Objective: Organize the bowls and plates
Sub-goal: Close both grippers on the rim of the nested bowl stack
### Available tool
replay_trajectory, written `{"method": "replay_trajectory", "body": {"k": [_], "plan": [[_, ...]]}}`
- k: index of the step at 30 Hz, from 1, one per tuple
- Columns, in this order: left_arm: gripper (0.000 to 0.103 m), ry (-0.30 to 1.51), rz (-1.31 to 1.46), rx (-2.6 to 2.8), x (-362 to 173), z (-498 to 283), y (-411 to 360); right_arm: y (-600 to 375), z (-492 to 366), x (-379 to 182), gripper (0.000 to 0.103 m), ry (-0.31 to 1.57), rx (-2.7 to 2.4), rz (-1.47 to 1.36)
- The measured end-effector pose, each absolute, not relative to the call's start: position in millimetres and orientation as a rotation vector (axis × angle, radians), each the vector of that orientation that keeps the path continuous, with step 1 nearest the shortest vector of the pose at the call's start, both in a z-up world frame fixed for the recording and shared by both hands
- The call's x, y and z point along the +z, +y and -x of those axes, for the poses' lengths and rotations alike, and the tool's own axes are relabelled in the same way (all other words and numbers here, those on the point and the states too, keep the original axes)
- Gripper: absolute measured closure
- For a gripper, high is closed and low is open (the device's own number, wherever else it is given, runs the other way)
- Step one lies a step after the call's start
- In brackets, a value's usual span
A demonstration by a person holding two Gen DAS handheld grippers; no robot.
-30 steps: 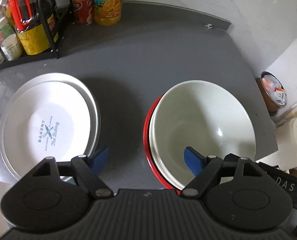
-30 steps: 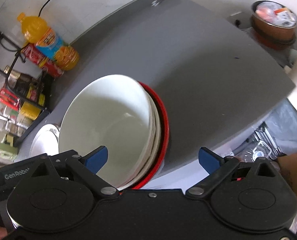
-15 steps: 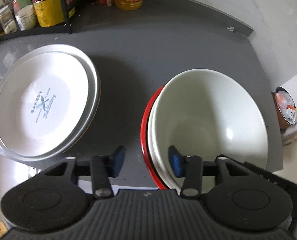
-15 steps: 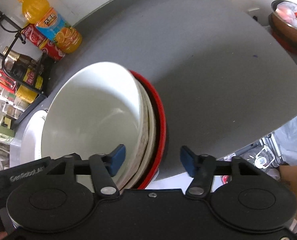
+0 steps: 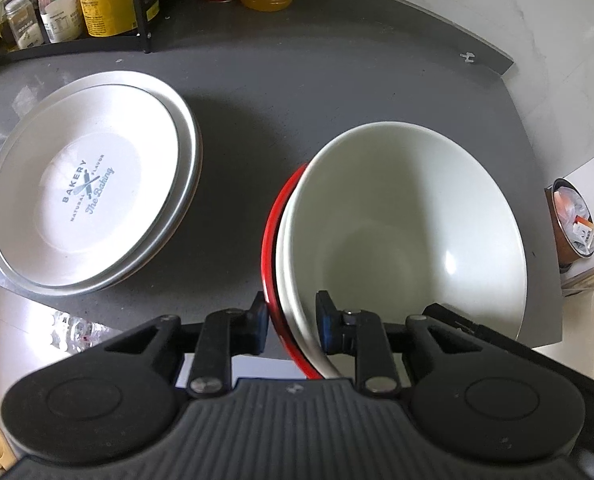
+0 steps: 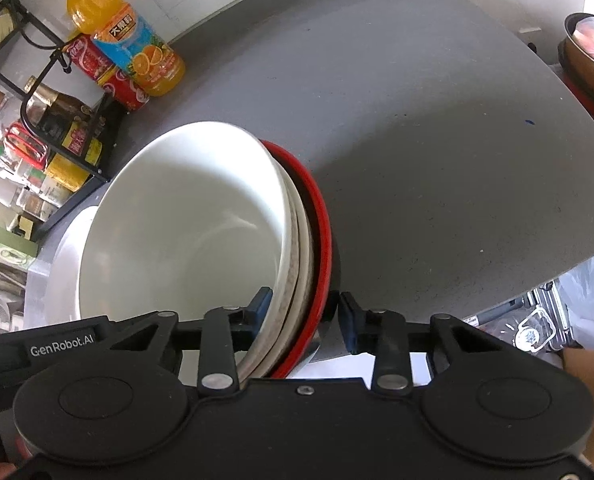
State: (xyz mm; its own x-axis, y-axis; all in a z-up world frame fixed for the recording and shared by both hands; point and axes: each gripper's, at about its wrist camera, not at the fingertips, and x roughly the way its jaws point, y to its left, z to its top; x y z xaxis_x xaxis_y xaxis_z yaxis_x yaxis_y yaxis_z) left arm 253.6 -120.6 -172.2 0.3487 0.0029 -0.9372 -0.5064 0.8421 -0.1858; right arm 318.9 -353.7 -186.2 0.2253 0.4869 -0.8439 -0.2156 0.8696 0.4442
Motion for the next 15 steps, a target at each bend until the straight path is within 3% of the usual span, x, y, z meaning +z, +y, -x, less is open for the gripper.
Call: {"method": "replay_trajectory", "body": {"k": [15], "plan": [[0.080,1.102,0.469,0.327,-140.5,-244.0,-99.2,-339.6,-308.3,-161.0,0.069,1.211,0.486,-0.279]]}}
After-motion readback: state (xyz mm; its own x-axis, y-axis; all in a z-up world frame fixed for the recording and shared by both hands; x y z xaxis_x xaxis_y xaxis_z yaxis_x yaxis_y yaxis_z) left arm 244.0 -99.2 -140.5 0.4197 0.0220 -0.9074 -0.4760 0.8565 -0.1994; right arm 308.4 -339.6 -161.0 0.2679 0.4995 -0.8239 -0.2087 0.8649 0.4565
